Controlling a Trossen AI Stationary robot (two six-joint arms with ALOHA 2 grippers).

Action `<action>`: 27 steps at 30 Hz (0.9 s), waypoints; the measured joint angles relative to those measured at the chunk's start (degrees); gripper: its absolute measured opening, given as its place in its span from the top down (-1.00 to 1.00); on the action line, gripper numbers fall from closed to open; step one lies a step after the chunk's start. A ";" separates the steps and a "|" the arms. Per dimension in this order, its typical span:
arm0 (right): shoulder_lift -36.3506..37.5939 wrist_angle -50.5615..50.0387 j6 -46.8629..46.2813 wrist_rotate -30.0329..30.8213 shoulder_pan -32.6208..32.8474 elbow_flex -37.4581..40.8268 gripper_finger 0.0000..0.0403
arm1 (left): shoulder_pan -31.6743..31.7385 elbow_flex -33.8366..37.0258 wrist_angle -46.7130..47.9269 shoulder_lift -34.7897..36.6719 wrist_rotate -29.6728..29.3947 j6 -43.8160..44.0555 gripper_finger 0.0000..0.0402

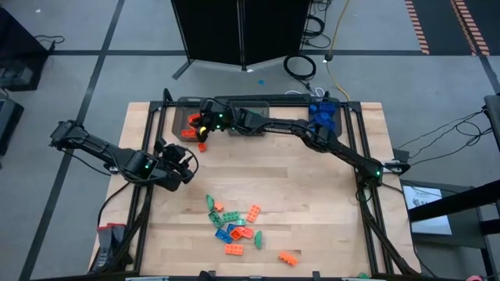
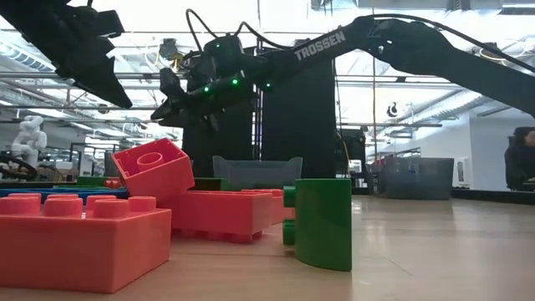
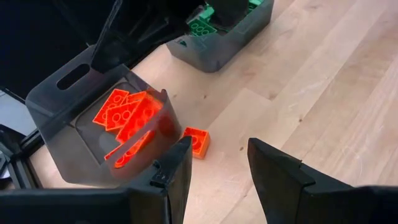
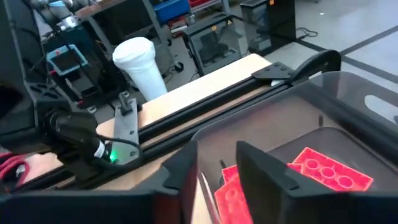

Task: Sort blocks
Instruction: Put the orange game piece into the left black bin

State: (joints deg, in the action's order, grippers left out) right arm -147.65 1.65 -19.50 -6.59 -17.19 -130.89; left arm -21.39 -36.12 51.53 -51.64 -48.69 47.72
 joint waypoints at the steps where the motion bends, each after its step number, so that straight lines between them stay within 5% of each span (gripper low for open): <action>1: 0.00 0.00 -0.79 -0.02 -0.06 0.02 0.42 | 0.00 0.00 0.00 0.00 0.00 0.00 0.20; 8: 4.11 -7.29 -3.85 -16.54 -1.29 0.04 0.21 | 0.00 0.00 0.00 0.00 0.20 0.00 0.20; 14: 13.02 -36.89 9.21 -29.91 -0.45 -0.07 0.21 | 0.00 0.00 -0.02 0.00 0.28 0.02 0.20; 21: 15.89 -82.25 30.96 -26.73 9.22 0.11 0.15 | 0.00 0.00 -0.04 0.00 0.50 0.02 0.20; 27: 15.54 -84.53 36.53 -24.75 20.10 0.11 0.10 | 0.00 0.00 -0.05 0.00 0.50 0.50 0.20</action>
State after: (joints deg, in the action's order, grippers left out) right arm -132.11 -82.88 17.03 -31.34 2.90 -130.78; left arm -21.39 -36.12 51.48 -51.64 -48.18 48.22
